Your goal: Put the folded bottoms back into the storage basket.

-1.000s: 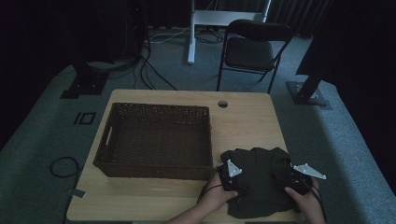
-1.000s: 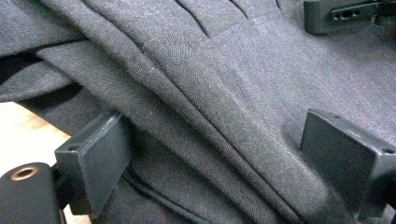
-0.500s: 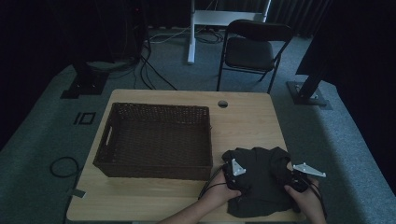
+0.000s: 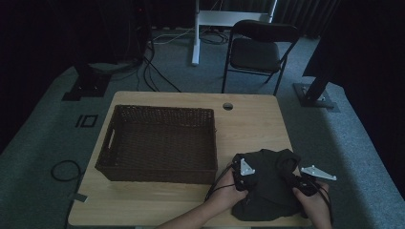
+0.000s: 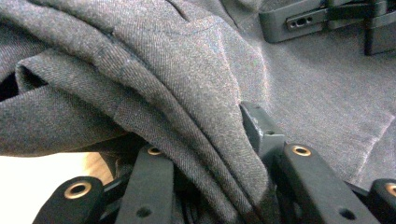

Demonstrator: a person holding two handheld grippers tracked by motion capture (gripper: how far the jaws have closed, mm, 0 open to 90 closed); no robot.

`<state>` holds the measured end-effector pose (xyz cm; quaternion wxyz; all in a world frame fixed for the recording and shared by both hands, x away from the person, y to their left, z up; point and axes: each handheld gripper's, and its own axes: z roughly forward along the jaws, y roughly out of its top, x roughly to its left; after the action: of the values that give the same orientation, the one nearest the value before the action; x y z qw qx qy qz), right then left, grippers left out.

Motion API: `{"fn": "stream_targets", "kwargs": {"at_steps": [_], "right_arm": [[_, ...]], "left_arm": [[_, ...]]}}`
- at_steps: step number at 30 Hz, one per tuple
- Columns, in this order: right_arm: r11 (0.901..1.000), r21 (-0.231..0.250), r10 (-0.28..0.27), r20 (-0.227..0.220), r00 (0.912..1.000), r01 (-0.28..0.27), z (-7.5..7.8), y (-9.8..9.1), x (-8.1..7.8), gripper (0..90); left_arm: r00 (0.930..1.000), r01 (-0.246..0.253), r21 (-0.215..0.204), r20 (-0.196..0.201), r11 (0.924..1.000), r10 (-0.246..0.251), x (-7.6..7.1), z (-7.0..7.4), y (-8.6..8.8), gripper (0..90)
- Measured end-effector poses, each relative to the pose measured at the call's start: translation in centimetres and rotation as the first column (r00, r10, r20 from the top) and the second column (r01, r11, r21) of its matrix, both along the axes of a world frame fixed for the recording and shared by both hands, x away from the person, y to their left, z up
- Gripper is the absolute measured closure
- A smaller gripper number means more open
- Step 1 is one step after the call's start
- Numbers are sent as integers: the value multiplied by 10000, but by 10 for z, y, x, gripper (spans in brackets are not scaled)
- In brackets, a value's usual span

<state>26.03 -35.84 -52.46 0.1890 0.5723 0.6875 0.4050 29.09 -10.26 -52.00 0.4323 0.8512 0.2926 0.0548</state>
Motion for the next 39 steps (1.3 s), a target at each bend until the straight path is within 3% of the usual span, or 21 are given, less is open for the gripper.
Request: {"fn": "stream_targets", "kwargs": {"at_steps": [7, 11, 19, 26, 39], "right_arm": [[9987, 507, 5, 252, 9997, -18, 22, -3, -4, 696], [9978, 654, -85, 546, 9985, 49, 35, -2, -5, 700], [9944, 1054, -201, 1210, 9925, 73, 64, -2, -3, 700], [9906, 1364, -304, 1577, 9870, 87, 87, 1, 2, 700], [9866, 1608, -84, 2234, 9747, -284, 135, 18, 16, 702]], "left_arm": [[9999, 117, -227, 13, 9997, -117, 3, 21, 3, 696], [9982, 330, -51, 493, 9994, -327, 4, 38, 3, 703], [9954, 465, -276, 857, 9985, -440, 12, 71, 7, 708], [9936, 408, -629, 1075, 9972, -339, 21, 96, 14, 723], [9857, 237, -864, 1683, 9960, -88, 31, 137, 35, 728]]}}
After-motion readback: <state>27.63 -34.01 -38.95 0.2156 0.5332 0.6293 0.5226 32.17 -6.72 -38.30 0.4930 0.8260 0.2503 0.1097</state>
